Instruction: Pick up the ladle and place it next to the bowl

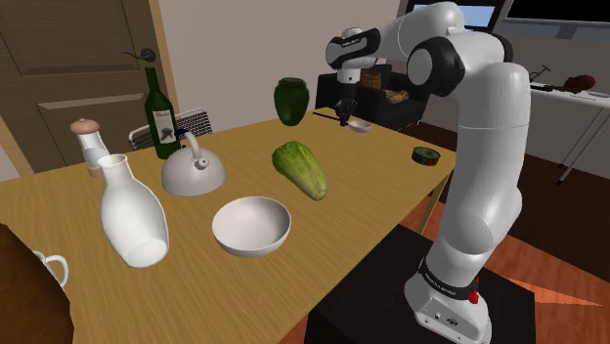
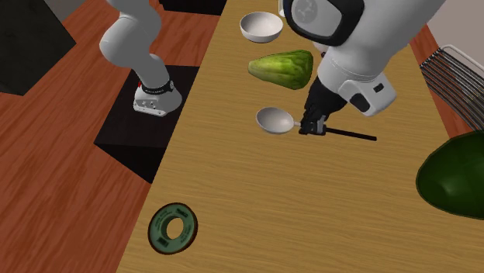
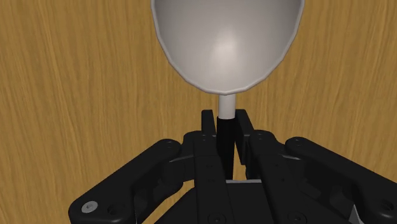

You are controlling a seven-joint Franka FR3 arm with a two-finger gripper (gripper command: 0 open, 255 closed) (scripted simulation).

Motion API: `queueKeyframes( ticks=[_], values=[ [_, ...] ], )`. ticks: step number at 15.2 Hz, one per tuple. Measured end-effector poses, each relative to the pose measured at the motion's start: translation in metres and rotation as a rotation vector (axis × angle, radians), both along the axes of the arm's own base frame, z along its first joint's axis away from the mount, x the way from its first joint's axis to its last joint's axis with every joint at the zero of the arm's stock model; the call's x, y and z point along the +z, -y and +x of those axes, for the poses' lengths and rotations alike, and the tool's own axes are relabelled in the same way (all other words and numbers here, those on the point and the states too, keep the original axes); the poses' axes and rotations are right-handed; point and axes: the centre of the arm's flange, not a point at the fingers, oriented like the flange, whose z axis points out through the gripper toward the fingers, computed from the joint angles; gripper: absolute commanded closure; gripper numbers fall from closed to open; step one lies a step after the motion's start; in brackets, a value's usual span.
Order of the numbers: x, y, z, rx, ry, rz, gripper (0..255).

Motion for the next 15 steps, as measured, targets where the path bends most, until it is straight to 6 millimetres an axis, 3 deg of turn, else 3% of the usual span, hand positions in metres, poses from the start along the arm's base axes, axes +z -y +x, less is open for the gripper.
queueKeyframes(
  ticks=[15],
  values=[
    [0.0,-0.193,-0.041,0.001,0.0,0.001,255]
  ],
)
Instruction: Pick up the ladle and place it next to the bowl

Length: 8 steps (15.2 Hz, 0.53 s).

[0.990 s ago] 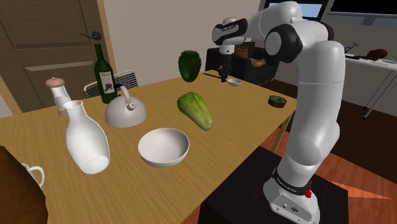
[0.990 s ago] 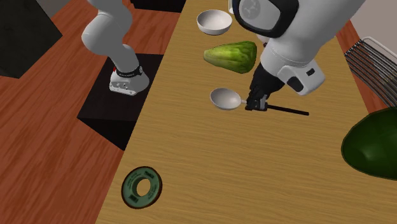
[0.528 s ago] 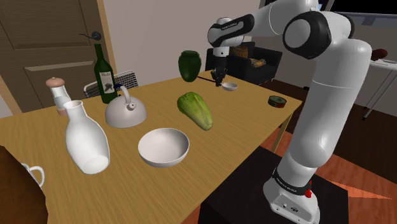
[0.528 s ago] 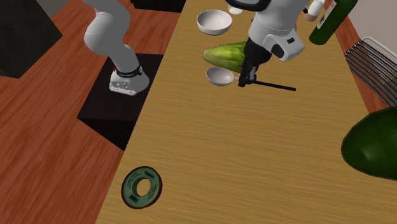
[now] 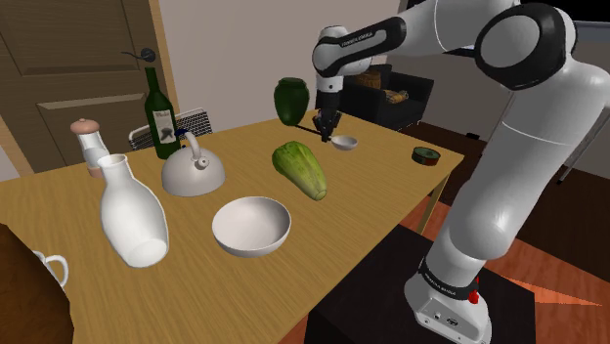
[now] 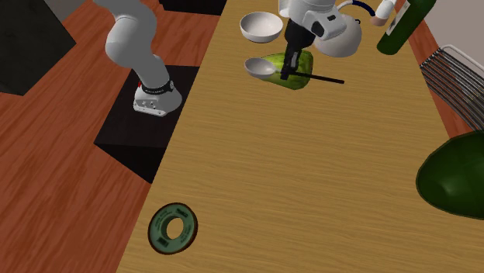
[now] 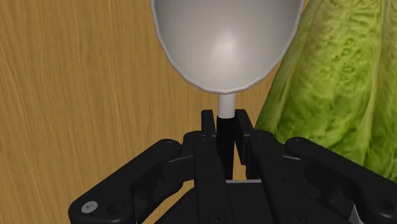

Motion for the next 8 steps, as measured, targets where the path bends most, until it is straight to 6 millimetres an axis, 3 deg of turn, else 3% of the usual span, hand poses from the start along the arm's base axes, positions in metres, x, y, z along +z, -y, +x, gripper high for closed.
queueKeyframes(
  ticks=[8],
  values=[
    [0.002,-0.106,-0.023,0.001,0.0,-0.001,255]
  ],
)
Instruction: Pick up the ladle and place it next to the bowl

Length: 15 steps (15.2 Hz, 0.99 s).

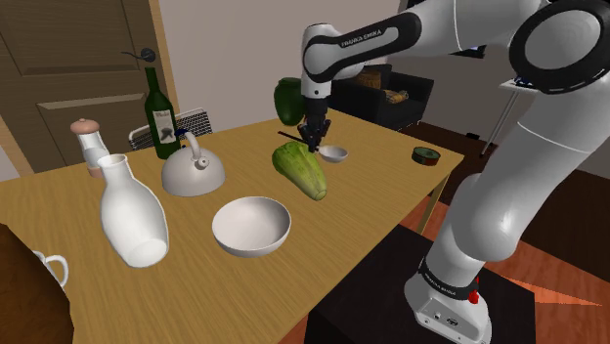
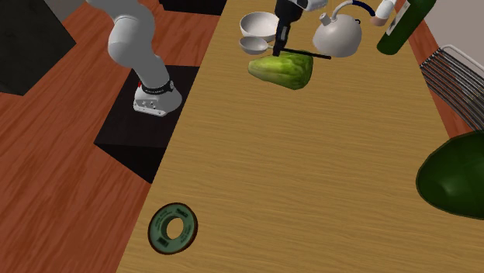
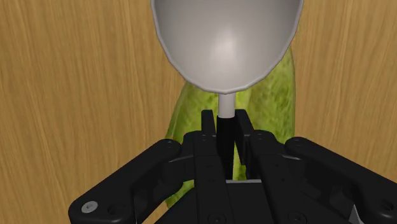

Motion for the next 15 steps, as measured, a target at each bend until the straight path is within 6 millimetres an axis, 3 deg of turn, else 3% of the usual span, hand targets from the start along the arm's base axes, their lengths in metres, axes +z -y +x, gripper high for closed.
queueKeyframes(
  ticks=[15],
  values=[
    [-0.003,-0.191,-0.046,0.0,0.0,-0.001,255]
  ],
)
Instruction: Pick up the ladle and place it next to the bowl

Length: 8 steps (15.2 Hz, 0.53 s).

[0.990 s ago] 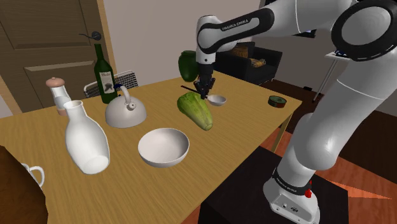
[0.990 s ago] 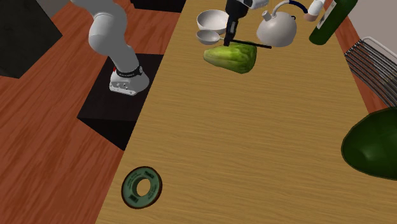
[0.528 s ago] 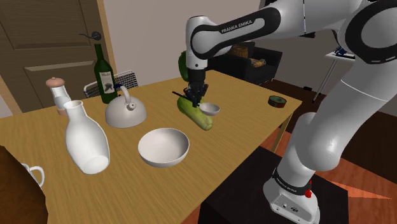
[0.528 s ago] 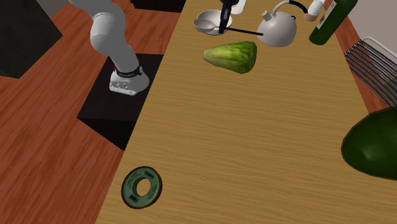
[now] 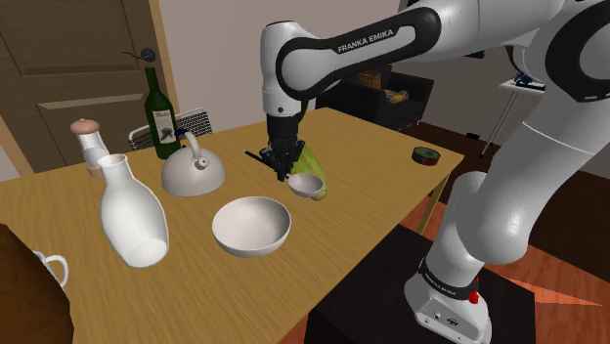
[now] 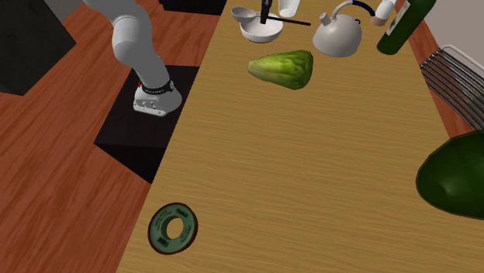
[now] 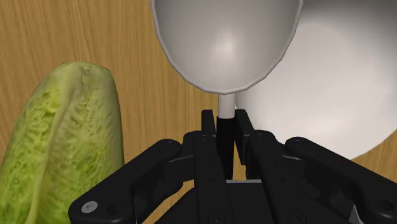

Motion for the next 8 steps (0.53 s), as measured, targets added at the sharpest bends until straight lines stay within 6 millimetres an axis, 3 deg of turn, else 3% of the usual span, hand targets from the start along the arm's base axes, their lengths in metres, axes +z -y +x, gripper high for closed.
queueKeyframes(
  ticks=[8],
  values=[
    [0.001,-0.102,-0.019,0.0,0.0,0.0,255]
  ],
)
